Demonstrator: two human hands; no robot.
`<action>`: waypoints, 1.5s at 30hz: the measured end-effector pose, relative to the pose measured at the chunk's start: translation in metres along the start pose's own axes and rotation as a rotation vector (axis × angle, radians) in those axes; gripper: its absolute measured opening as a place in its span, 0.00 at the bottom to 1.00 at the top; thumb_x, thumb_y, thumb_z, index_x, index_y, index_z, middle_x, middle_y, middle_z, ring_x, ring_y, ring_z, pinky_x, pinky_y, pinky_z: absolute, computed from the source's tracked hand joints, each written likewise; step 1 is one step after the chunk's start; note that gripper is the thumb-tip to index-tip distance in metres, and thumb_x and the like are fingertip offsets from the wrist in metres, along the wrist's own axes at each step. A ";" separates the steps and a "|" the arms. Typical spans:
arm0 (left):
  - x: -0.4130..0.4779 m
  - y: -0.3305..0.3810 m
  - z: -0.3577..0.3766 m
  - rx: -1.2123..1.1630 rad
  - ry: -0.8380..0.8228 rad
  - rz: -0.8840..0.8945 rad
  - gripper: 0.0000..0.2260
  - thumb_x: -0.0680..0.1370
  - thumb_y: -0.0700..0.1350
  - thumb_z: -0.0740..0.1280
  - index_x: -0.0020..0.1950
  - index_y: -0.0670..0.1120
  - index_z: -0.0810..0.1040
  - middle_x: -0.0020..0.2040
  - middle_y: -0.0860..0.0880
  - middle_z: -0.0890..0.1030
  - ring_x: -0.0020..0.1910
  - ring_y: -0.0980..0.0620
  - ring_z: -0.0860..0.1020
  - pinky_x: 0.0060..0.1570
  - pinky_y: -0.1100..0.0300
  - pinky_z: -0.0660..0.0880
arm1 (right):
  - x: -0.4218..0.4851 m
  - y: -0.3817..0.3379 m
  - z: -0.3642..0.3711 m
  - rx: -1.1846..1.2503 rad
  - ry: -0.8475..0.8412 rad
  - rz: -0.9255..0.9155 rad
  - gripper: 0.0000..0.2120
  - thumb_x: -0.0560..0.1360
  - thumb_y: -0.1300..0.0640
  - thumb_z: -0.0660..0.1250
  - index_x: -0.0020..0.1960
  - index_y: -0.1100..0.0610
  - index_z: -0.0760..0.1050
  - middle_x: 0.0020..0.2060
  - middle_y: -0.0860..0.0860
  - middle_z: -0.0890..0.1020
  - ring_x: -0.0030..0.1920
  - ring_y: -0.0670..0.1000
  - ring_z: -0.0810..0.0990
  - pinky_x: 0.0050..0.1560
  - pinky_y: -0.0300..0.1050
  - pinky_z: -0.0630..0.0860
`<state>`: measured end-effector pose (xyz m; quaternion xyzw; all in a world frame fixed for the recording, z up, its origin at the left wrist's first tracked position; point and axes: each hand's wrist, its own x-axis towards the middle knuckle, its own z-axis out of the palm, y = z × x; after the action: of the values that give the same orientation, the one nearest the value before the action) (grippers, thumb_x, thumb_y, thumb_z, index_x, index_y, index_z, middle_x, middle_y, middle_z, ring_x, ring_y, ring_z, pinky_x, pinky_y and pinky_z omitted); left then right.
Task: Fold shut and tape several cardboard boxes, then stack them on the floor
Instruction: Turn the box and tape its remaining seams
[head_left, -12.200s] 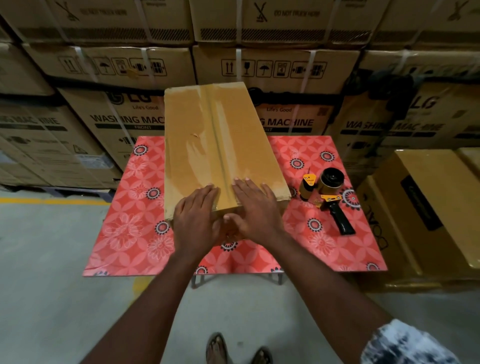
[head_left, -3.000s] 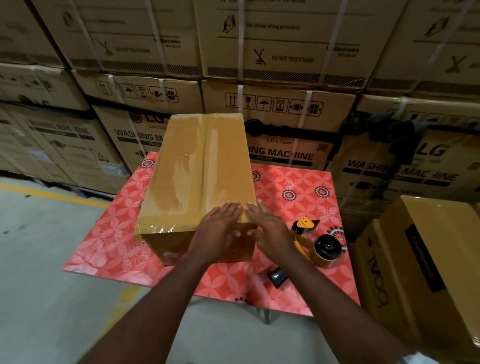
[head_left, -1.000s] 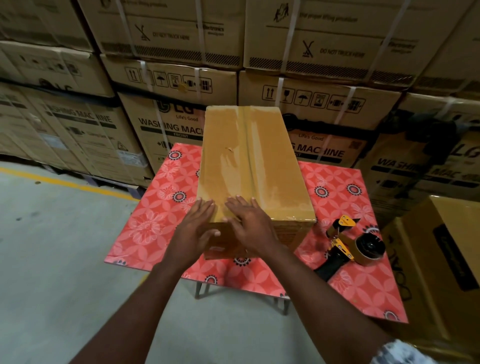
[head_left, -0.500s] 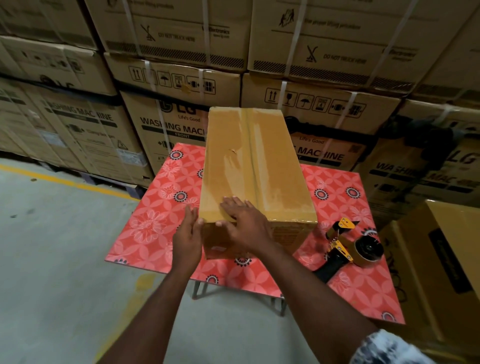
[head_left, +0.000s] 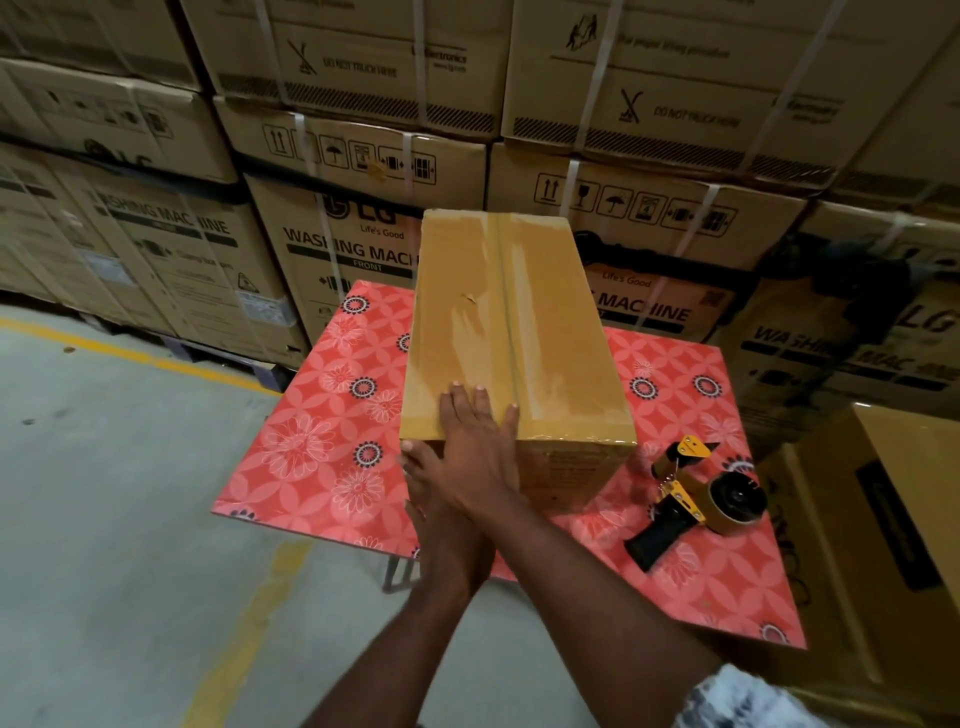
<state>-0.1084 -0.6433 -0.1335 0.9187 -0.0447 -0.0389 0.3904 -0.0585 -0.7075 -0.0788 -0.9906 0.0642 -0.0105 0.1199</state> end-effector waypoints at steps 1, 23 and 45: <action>-0.006 -0.006 0.001 0.076 -0.056 0.021 0.48 0.82 0.61 0.59 0.70 0.52 0.16 0.72 0.49 0.18 0.75 0.49 0.25 0.75 0.51 0.37 | -0.001 -0.001 0.001 -0.035 0.007 0.000 0.39 0.80 0.31 0.49 0.83 0.53 0.50 0.83 0.50 0.49 0.82 0.56 0.43 0.76 0.71 0.40; 0.076 0.006 -0.040 -0.652 0.040 -0.249 0.19 0.81 0.53 0.61 0.70 0.50 0.77 0.60 0.49 0.82 0.59 0.45 0.80 0.63 0.44 0.76 | -0.020 0.152 -0.021 0.338 0.274 0.569 0.43 0.80 0.40 0.64 0.81 0.65 0.51 0.80 0.62 0.55 0.79 0.62 0.51 0.76 0.62 0.54; -0.025 0.107 0.076 -1.161 0.250 -0.614 0.18 0.82 0.43 0.62 0.72 0.48 0.68 0.66 0.42 0.77 0.61 0.38 0.79 0.62 0.39 0.76 | -0.052 0.142 -0.009 0.972 0.148 0.510 0.44 0.82 0.49 0.64 0.82 0.60 0.36 0.82 0.59 0.49 0.80 0.58 0.56 0.76 0.47 0.60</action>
<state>-0.1470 -0.7693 -0.1080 0.5282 0.2928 -0.0594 0.7948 -0.1279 -0.8401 -0.1045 -0.7710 0.2982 -0.0790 0.5572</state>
